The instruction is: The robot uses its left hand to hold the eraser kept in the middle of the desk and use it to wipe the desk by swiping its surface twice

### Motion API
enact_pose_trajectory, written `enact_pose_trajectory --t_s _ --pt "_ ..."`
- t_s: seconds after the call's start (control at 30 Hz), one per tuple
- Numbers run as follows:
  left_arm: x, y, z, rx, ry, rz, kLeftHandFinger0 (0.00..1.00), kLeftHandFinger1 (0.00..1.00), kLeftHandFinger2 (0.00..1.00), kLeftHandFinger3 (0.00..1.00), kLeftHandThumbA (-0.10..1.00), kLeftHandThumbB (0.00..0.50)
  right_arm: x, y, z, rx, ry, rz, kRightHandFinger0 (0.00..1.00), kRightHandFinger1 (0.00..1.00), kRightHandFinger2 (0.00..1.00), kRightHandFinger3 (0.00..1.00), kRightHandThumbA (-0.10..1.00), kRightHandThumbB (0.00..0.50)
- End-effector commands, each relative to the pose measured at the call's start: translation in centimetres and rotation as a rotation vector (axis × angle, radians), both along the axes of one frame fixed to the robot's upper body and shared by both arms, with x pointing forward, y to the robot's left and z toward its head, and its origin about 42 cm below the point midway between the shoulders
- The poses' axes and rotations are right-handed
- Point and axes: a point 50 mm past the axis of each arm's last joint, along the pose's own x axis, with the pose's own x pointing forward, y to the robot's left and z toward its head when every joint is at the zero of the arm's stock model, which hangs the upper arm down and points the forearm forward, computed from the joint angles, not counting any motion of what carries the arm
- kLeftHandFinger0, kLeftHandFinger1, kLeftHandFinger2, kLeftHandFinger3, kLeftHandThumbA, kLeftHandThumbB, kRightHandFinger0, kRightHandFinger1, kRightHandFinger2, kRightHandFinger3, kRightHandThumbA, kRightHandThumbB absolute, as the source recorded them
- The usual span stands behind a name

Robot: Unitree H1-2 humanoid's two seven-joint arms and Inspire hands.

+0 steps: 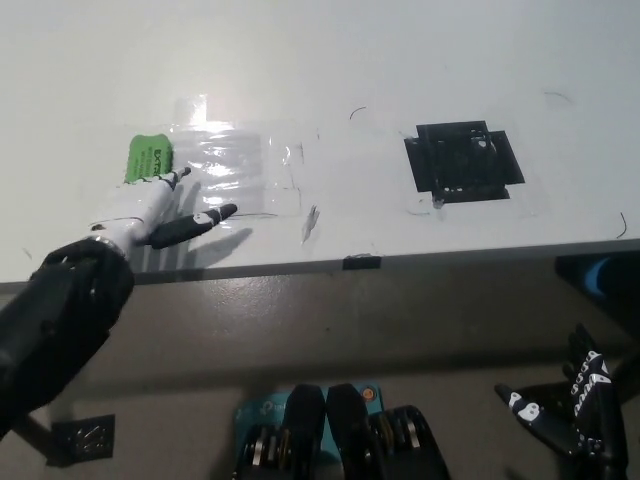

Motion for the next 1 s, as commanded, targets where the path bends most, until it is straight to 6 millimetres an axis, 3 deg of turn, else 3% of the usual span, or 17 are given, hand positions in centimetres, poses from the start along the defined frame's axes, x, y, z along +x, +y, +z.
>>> enact_pose_trajectory --t_s 0.0,0.13,0.33,0.5,0.57,0.6,0.77,0.8,0.83,0.93,0.97 --pt "4.3 3.5 6.8 0.883 -0.272 -0.113 1.0 1.0 1.0 1.0 1.0 0.445 0.5 0.1 1.7 -0.034 -0.063 -0.002 1.0 1.0 1.0 1.0 1.0 0.226" --pt "4.2 4.7 4.7 0.945 -0.213 -0.078 1.0 1.0 1.0 1.0 1.0 0.476 0.7 0.1 1.9 -0.027 -0.072 -0.009 1.0 1.0 1.0 1.0 1.0 0.21" --pt "4.0 5.4 3.0 0.944 -0.2 -0.086 1.0 1.0 1.0 1.0 1.0 0.468 0.7 -0.1 2.0 -0.012 -0.08 -0.004 0.99 1.0 1.0 1.0 1.0 0.221" --pt "3.0 4.4 1.1 0.839 -0.176 -0.126 1.0 1.0 1.0 1.0 1.0 0.452 0.6 0.1 1.9 -0.02 -0.082 -0.013 0.93 1.0 1.0 1.0 1.0 0.184" --pt "2.7 4.1 0.6 0.817 -0.174 -0.129 1.0 1.0 1.0 1.0 1.0 0.473 0.6 0.1 1.9 -0.017 -0.082 -0.01 0.95 1.0 1.0 1.0 1.0 0.186" --pt "2.0 3.2 -0.4 0.694 -0.161 -0.147 1.0 1.0 1.0 1.0 1.0 0.462 0.4 0.1 1.8 -0.01 -0.083 -0.011 0.98 1.0 1.0 1.0 1.0 0.173" --pt "0.4 1.6 -2.5 0.452 -0.145 -0.162 1.0 1.0 1.0 1.0 1.0 0.447 0.4 -0.1 1.9 -0.027 -0.09 -0.017 0.97 1.0 1.0 1.0 1.0 0.131" --pt "-0.3 1.0 -3.1 0.271 -0.163 -0.162 1.0 1.0 1.0 1.0 1.0 0.408 0.5 -0.3 2.0 -0.02 -0.089 -0.019 0.97 1.0 1.0 1.0 1.0 0.168" --pt "-0.8 0.7 -3.6 0.147 -0.182 -0.148 1.0 1.0 1.0 1.0 1.0 0.385 0.5 -0.3 2.0 -0.02 -0.093 -0.017 0.98 1.0 1.0 1.0 1.0 0.164" --pt "-1.9 0.0 -5.1 -0.019 -0.198 -0.122 1.0 1.0 1.0 1.0 1.0 0.377 0.1 -0.4 1.8 -0.01 -0.088 -0.023 1.0 1.0 1.0 1.0 1.0 0.161" --pt "-2.5 0.0 -5.7 -0.054 -0.209 -0.116 1.0 1.0 1.0 1.0 1.0 0.356 -0.1 -0.4 1.7 -0.004 -0.088 -0.022 1.0 1.0 1.0 1.0 1.0 0.184"
